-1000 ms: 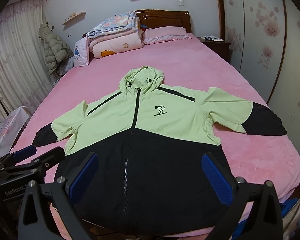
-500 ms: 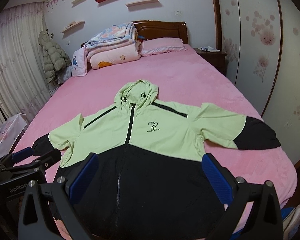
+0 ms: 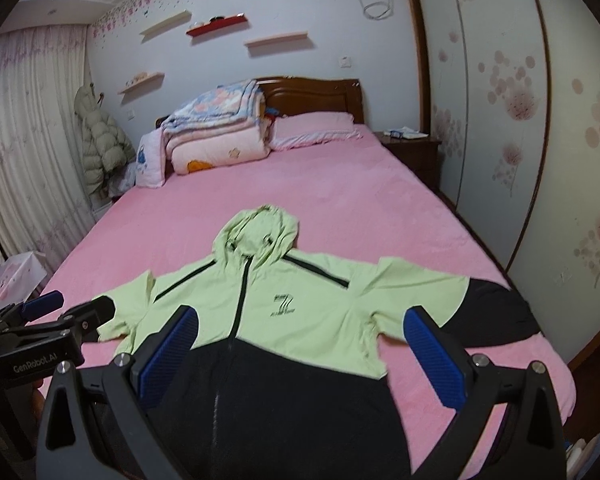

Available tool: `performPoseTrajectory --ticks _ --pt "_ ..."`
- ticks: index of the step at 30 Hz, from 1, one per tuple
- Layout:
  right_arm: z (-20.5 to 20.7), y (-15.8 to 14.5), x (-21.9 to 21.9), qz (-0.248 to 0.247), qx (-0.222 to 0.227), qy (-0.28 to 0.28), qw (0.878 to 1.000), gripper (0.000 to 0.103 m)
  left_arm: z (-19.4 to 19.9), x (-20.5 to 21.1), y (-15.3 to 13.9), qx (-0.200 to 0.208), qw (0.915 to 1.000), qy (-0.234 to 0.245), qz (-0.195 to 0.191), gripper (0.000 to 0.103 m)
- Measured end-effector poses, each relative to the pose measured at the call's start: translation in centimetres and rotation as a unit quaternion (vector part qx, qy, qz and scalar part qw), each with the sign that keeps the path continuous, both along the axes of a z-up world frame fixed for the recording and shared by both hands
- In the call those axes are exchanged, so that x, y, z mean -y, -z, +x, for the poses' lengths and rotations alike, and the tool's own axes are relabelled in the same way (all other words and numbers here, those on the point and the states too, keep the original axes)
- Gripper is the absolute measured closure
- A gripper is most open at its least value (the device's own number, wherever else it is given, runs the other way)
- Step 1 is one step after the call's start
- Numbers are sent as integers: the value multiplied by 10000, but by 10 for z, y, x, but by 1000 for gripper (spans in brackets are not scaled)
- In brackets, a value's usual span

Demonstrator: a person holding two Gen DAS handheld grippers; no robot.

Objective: Fold large clothes
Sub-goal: 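Move the right tool to the black sleeve cuff and grasp it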

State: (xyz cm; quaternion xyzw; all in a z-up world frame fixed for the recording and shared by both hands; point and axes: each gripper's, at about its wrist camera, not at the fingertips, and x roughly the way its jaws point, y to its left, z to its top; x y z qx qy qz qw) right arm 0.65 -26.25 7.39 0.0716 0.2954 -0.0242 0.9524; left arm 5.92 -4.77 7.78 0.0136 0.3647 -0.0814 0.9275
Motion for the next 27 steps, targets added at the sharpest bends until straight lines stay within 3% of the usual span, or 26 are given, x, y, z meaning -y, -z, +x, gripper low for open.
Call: performPoseTrajectory --ticks 8,16,21,27 --pt "15 -15 55 -154 216 540 9982 0 32 47 -12 116 9986 482 -204 3" --pt "28 -4 130 -101 135 1227 9923 0 73 118 1 184 9970 751 15 3" --pt "36 19 180 -59 -77 1698 9854 0 98 165 23 107 9954 954 -12 3" --pt "49 67 246 88 -538 2323 9711 0 124 226 65 114 9943 1057 52 3"
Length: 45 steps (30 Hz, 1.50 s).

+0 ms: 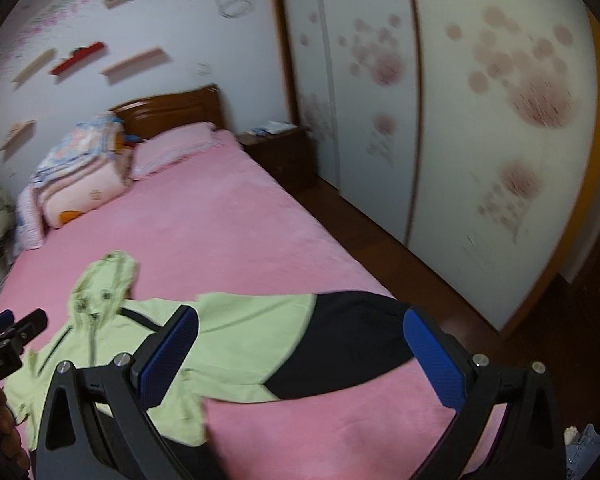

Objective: Fold large clothes
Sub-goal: 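Move the right tool to the black sleeve cuff and grasp it, then lift the black sleeve with the right tool and lay it across the chest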

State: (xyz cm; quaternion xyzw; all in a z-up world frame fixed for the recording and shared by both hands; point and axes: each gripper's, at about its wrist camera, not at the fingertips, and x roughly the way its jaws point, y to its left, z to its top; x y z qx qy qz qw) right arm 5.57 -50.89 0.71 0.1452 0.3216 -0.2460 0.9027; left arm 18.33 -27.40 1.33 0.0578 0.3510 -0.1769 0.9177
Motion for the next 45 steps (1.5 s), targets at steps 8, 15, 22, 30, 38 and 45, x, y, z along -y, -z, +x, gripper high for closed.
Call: performPoseTrajectory --ticks 8,15,22,30,38,45 --pt "-7 69 88 769 -335 987 9916 2 26 69 72 -211 9994 234 -142 3" --pt "-9 149 129 1605 -781 1441 9733 15 34 102 120 -464 9980 428 -37 3" --pt "8 205 143 2350 -827 1474 9572 19 36 115 137 -572 9966 587 33 3" --pt "33 216 141 2178 -840 1337 9631 92 40 97 134 -753 9956 554 -43 3" --pt "38 100 63 1196 455 234 9915 96 39 26 102 -733 9971 175 -142 3" --pt "79 29 -87 510 824 -1759 9796 96 43 -76 82 -769 9956 -448 -308 3"
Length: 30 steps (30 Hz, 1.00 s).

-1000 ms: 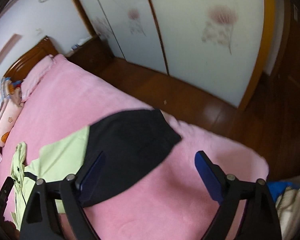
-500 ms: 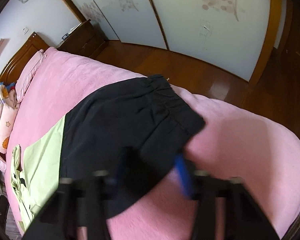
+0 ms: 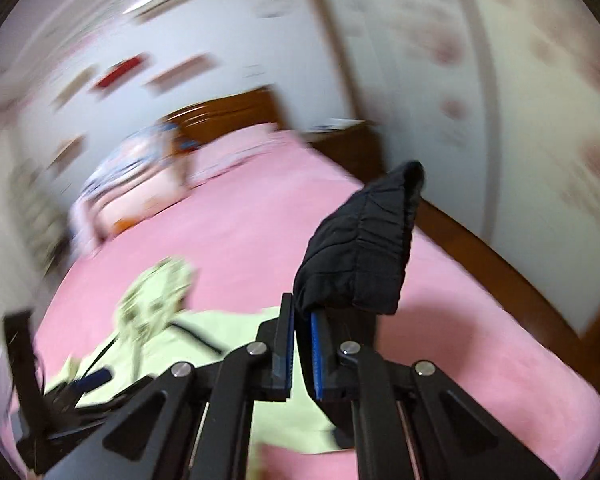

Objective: Fold large clothes
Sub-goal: 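Lift the black sleeve with the right tool and lay it across the chest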

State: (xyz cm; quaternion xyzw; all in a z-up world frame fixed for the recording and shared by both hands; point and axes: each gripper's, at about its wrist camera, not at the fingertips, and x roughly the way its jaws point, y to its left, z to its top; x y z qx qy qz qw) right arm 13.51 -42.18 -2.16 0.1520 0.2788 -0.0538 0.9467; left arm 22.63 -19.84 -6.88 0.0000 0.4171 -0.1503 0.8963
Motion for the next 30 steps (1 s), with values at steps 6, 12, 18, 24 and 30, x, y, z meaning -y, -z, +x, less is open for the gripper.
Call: performPoseTrajectory --ticks 6,12,18,24,30 --pt "47 60 -117 -466 -731 -1128 9898 96 14 -88 28 -325 9978 -580 58 3" --pt "69 163 -177 -1053 -1860 -1556 9644 79 24 -118 80 -1049 9935 -372 -221 3" --pt "53 160 -167 -689 -1945 -1641 9646 52 24 -99 107 -1436 9859 198 -837 3" --pt "29 131 -141 -586 -1698 -1475 9726 48 34 -80 125 -1777 9738 397 -1361 13" --pt "8 122 -123 -157 -1460 -1268 9810 48 47 -72 148 -2113 9624 293 -1681 15"
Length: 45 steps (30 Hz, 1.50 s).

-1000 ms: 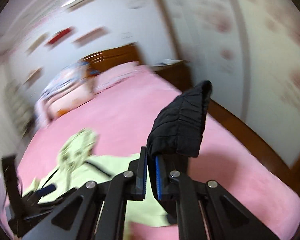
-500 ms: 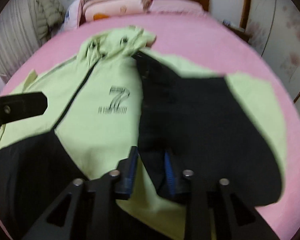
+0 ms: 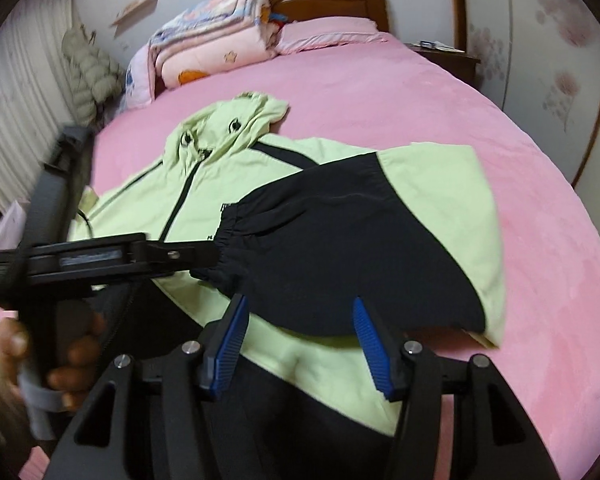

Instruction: Fold large clothes

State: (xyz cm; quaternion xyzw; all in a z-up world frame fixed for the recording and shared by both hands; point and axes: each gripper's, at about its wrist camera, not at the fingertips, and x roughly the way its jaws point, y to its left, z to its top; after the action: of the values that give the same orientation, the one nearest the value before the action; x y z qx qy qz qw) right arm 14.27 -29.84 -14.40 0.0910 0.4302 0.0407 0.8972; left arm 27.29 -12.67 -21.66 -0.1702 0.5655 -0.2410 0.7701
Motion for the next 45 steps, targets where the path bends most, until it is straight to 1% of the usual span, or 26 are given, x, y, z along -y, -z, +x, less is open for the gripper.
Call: performPoseTrajectory --ticks 4,5,6,7,8,10,12,13,14,15,18,19,21,22,24,25,27,30,32,36,37,38,39,40,43,45 --pt "-12 3 3 186 10 78 9998 48 6 6 10 -51 9999 -96 -53 16" --pt "-14 5 2 204 -15 78 9998 48 8 8 11 -39 9999 -92 -42 21" --pt "-16 8 2 208 -48 75 9997 48 10 10 11 -31 10000 -84 -24 28" --pt "-18 11 2 198 -79 74 9997 48 12 15 12 -50 10000 -39 -33 54" --pt "-19 13 1 180 -110 79 9997 48 14 17 14 -109 9999 -16 -6 74" --pt "-21 18 2 172 -181 105 9996 48 20 26 16 -190 9996 -17 186 80" --pt "-23 21 5 163 -225 151 9995 48 21 31 5 8 9994 -21 349 84" --pt "-24 22 7 166 -234 175 9994 48 21 34 -7 191 9989 4 439 92" --pt "-26 22 10 150 -239 221 9994 48 21 37 -19 350 9984 31 446 95" --pt "-26 23 13 136 -250 266 9992 48 22 38 -30 469 9980 29 432 95" --pt "-24 26 25 301 -338 371 9983 48 23 40 -78 987 9943 -5 414 97" --pt "-23 27 28 328 -383 421 9978 48 23 41 -101 1268 9911 5 398 97" --pt "-19 27 34 236 -461 622 9967 48 23 43 -133 1609 9862 41 379 98" --pt "-18 27 38 266 -459 692 9962 48 22 46 -154 1842 9821 90 377 98" --pt "-16 27 50 442 -440 900 9940 48 23 52 -183 2133 9759 150 430 98" --pt "-13 27 55 494 -446 1010 9927 48 22 48 -196 2225 9738 174 441 98" --pt "-6 31 64 598 -498 1138 9905 48 22 50 -214 2430 9685 200 506 98" --pt "12 42 75 882 -646 1238 9863 48 24 44 -232 2632 9627 173 609 98" --pt "24 47 78 972 -717 1302 9841 48 26 34 -243 2752 9591 57 662 98" --pt "44 46 74 854 -564 1345 9856 48 34 3 -264 2921 9523 -332 821 99" --pt "50 41 70 714 -461 1321 9876 57 37 -4 -265 2947 9508 -416 859 99" --pt "53 38 67 584 -393 1290 9891 67 42 -17 -268 3001 9476 -576 928 99" --pt "57 36 62 464 -375 1228 9906 92 45 -28 -269 3040 9452 -682 974 99" --pt "63 33 58 365 -389 1155 9919 98 49 -40 -269 3080 9421 -822 1041 100" --pt "71 26 45 26 -275 1069 9939 98 61 -75 -258 3135 9345 -1130 1252 102" --pt "74 23 35 -289 -269 997 9942 98 67 -97 -245 3056 9327 -1278 1425 102"
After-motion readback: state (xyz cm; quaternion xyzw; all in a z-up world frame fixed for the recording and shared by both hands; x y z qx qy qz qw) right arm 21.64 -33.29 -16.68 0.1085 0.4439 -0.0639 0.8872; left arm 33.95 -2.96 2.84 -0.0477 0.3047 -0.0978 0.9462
